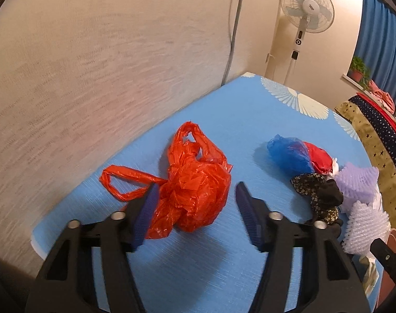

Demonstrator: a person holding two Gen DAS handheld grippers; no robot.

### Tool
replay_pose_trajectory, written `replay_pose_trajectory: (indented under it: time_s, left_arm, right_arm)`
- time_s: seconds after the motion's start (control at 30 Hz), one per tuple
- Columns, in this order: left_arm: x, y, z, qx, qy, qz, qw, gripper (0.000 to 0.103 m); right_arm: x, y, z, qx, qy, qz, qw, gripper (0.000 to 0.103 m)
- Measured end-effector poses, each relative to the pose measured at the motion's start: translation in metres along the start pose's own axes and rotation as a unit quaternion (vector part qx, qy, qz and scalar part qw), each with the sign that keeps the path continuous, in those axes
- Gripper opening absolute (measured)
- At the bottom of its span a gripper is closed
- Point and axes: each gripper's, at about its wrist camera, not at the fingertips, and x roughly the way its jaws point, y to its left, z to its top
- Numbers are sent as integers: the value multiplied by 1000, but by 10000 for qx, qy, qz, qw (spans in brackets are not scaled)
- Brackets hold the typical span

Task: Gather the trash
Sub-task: 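Grasp the red plastic bag with the left tool while the right tool grasps the white bubble-wrap net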

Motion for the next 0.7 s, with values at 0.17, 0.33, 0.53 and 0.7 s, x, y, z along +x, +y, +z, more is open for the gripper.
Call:
replay_pose_trajectory:
  time_s: [0.17, 0.33, 0.53, 0.7]
  left_arm:
    - [1, -1, -1, -18, 92, -130, 9999, 37]
    - [-6, -2, 1, -30, 59, -322, 9995, 30]
    - [-25, -6, 3, 14, -93, -567, 9983, 29]
    - [-41, -10, 2, 139, -196, -721, 9971, 29]
  right_arm:
    - [-2, 6, 0, -121, -4, 160, 9998, 14]
    - [-19, 10, 6, -242, -267, 262, 9990, 10]
    - [-51, 17, 9, -436, -680, 281, 9963, 9]
    - [-75, 16, 8, -547, -945, 79, 9940, 9]
